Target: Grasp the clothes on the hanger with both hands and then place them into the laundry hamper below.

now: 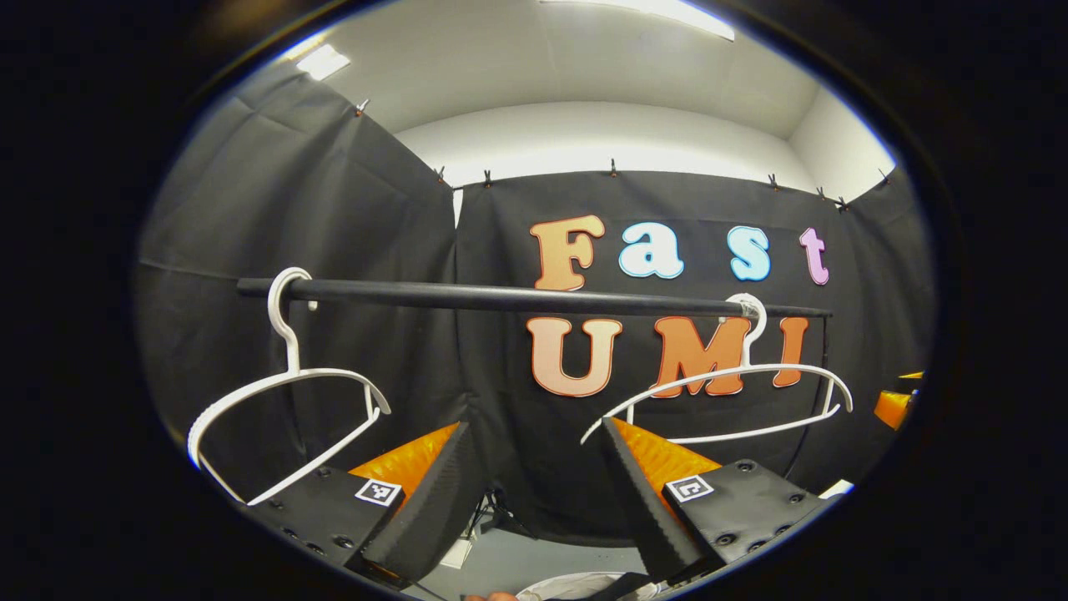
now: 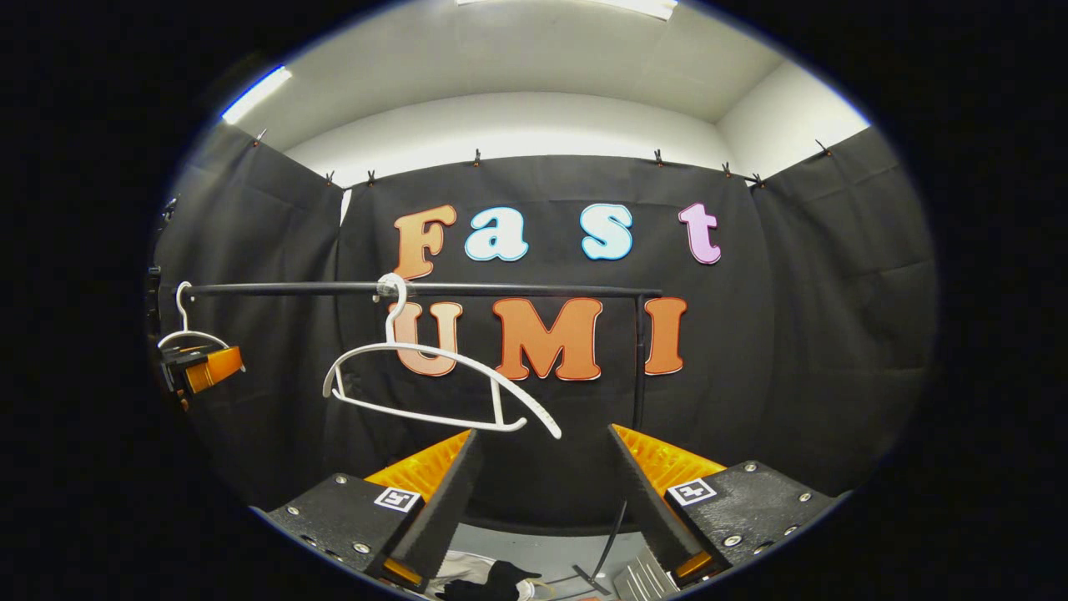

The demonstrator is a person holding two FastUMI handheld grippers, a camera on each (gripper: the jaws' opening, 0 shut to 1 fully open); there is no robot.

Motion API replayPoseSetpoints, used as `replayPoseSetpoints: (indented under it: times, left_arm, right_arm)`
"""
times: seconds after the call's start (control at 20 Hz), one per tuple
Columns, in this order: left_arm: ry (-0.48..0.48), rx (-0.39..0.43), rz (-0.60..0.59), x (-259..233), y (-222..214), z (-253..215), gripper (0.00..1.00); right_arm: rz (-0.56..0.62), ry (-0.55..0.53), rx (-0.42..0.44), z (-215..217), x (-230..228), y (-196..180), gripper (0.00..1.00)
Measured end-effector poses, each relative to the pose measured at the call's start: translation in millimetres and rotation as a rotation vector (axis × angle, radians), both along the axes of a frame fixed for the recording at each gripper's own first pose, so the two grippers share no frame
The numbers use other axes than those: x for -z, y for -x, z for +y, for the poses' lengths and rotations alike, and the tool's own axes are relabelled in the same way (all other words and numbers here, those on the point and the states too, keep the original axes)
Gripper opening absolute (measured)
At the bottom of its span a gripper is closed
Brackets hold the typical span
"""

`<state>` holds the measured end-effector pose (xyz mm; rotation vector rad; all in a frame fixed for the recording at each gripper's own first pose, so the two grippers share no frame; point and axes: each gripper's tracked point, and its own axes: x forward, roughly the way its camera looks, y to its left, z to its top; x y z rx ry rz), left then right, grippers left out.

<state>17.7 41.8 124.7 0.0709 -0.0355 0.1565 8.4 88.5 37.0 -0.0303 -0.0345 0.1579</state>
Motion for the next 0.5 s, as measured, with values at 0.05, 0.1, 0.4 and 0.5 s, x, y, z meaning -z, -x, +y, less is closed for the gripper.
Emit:
replayPoseSetpoints:
  times: [0.05, 0.1, 0.4, 0.5]
  left_arm:
    - [0.001, -0.004, 0.001, 0.2, -1.1, 1.2, 0.99]
    - [0.001, -0.008, 0.002, 1.6, -3.0, 2.8, 0.99]
    - [-0.01, -0.016, 0.004, 4.5, -8.6, 5.7, 0.99]
    - [-0.012, -0.011, -0.001, 3.8, -10.0, 7.2, 0.99]
  right_arm:
    - [-0.001, -0.002, -0.001, 0.1, -0.2, -0.8, 0.92]
    - [-0.003, -0.004, -0.003, 0.6, -1.0, -3.5, 0.92]
    - [-0.005, -0.018, -0.006, 7.3, -0.4, -0.8, 0.92]
    - [-0.004, -0.02, -0.006, 8.4, 0.0, -2.2, 1.0]
